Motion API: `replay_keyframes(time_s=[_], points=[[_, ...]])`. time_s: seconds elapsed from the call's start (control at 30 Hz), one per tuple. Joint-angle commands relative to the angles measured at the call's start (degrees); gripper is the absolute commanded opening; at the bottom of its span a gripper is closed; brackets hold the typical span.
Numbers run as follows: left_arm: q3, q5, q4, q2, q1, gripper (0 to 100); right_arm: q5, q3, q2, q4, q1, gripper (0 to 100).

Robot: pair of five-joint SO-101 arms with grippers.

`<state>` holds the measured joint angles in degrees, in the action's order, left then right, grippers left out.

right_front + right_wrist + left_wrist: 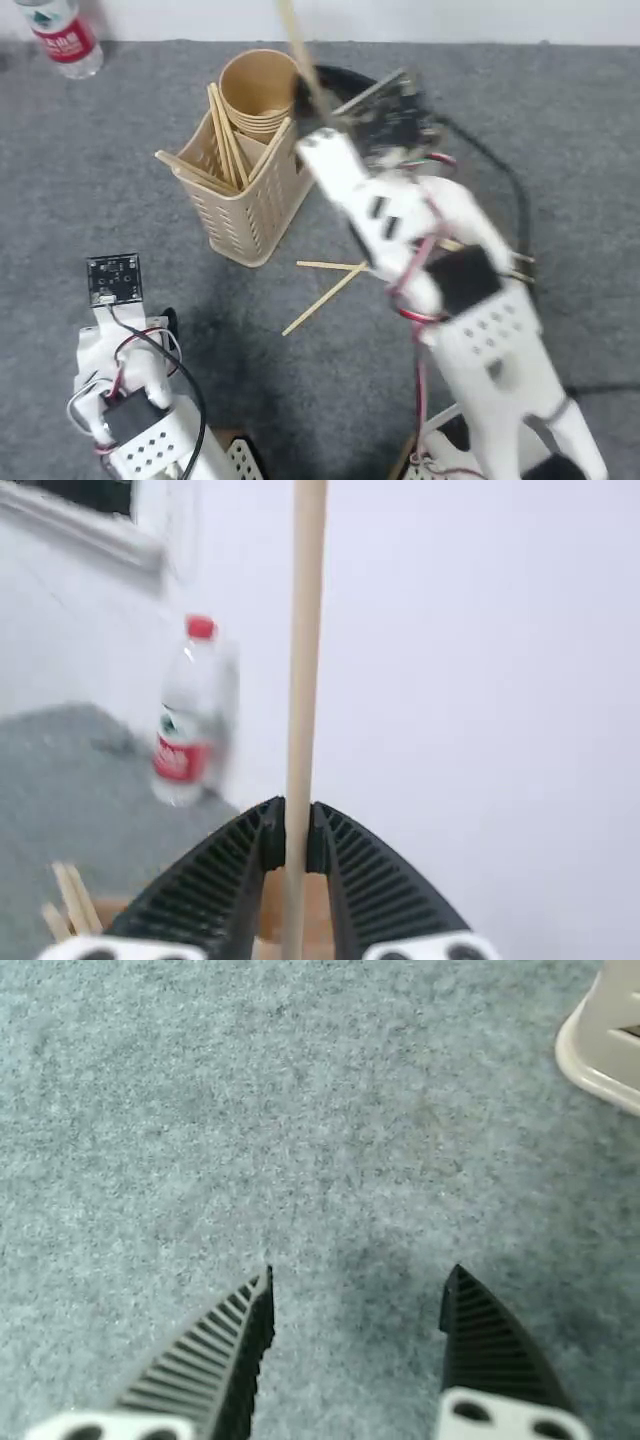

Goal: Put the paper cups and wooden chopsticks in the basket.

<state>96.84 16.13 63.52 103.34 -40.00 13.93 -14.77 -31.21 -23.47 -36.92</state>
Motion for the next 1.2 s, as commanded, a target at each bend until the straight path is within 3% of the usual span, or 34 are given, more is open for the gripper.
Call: replay_keyframes(time_s=[0.0,0.13,0.3,0.6,1.17], points=[[-0.4,0.4,0.0,1.1,0.6,26,1.3,1.7,7.6,13.7,-4.8,0.7],[-0.4,0.4,0.0,1.1,0.6,26,7.0,3.8,17.3,19.7,-10.4,0.7],[-0.4,0.4,0.0,1.1,0.6,26,7.1,5.3,24.7,25.2,-9.6,0.7],[-0.4,0.4,-0.1,1.1,0.6,26,-14.3,1.8,25.4,26.9,-1.4,0.7],[-0.4,0.4,-0.1,1.1,0.6,26,-13.2,-6.3,21.2,26.9,-4.4,1.8]])
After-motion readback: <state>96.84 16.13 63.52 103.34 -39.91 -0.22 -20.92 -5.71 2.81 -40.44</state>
